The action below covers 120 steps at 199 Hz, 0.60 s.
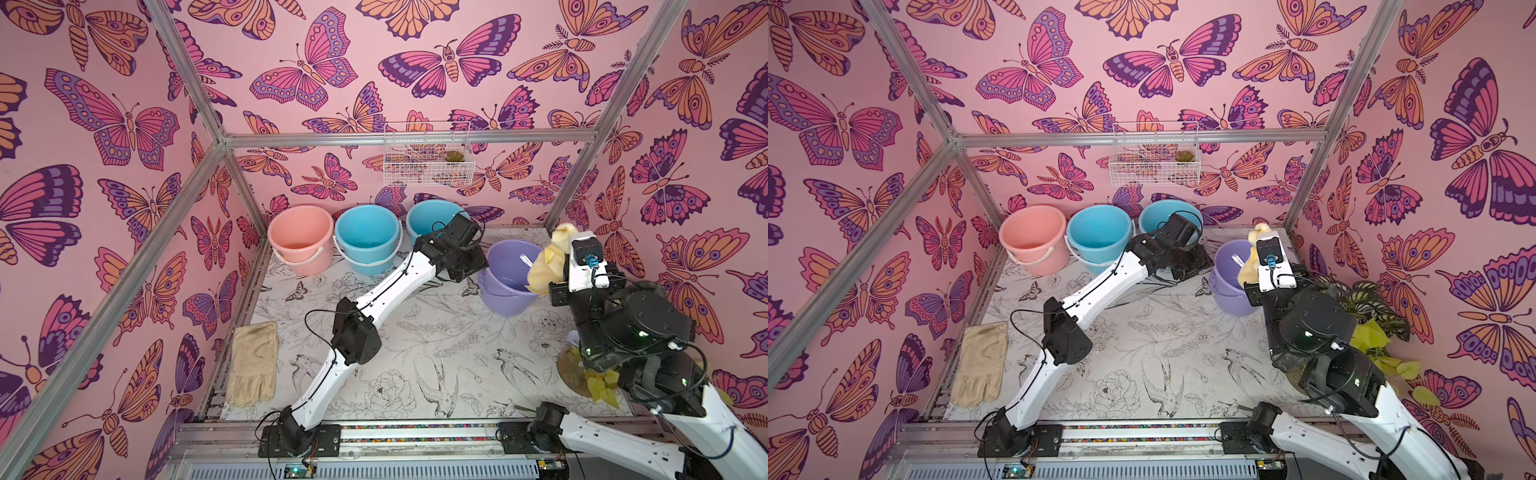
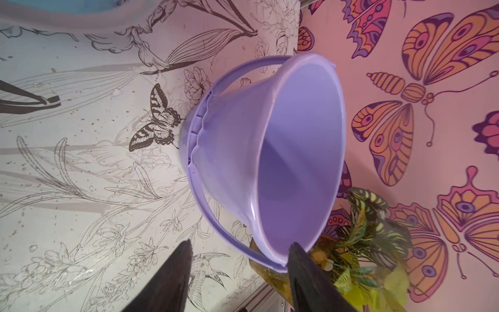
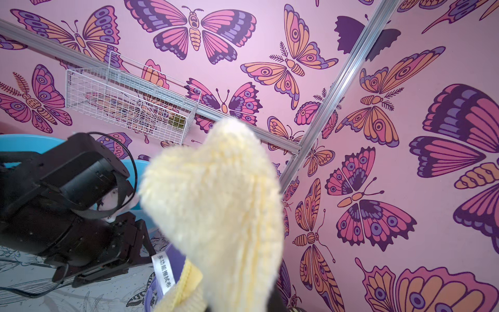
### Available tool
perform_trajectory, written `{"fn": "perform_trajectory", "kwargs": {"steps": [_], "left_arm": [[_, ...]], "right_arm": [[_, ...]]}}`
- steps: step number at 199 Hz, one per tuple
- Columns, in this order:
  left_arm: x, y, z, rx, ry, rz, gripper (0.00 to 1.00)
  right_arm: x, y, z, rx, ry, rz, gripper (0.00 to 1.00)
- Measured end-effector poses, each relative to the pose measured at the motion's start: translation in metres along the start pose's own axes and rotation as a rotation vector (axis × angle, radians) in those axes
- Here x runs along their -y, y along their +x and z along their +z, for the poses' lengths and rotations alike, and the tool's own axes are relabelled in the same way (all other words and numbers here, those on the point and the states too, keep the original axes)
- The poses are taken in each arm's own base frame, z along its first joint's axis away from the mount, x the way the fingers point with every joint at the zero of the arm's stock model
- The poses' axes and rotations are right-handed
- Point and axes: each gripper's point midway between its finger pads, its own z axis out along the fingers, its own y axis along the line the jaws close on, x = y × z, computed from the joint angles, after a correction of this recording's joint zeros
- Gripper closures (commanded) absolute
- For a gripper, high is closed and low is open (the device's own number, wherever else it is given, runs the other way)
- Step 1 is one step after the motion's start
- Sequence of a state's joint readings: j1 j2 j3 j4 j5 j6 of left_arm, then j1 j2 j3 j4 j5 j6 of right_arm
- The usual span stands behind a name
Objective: Wipe the inside of the bucket with a cloth
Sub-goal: Pick up the bucket from the center of the board.
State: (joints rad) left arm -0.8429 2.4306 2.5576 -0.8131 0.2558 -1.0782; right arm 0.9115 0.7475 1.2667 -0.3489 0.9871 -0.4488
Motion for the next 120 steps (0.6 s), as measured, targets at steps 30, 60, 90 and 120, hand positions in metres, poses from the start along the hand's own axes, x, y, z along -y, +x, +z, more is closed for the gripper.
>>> {"fn": "perform_trajectory", "kwargs": {"steps": [30, 60, 90, 120], "left_arm": [[-0.006, 0.008, 0.030, -0.027, 0.011, -0.005, 0.43], [0.000, 0.011, 0.044, -0.031, 0.049, -0.007, 0.51], [0.006, 0.012, 0.050, -0.030, 0.081, -0.009, 0.65], [0.011, 0.010, 0.050, -0.025, 0.098, -0.015, 0.75]], "right_arm": [[-0.001, 0.002, 0.000, -0.006, -0.004, -0.002, 1.00], [0.000, 0.002, -0.001, -0.004, -0.007, 0.019, 1.00], [-0.001, 0.003, -0.002, -0.009, -0.017, 0.029, 1.00], [0.000, 0.003, -0.003, -0.013, -0.023, 0.033, 1.00]]}}
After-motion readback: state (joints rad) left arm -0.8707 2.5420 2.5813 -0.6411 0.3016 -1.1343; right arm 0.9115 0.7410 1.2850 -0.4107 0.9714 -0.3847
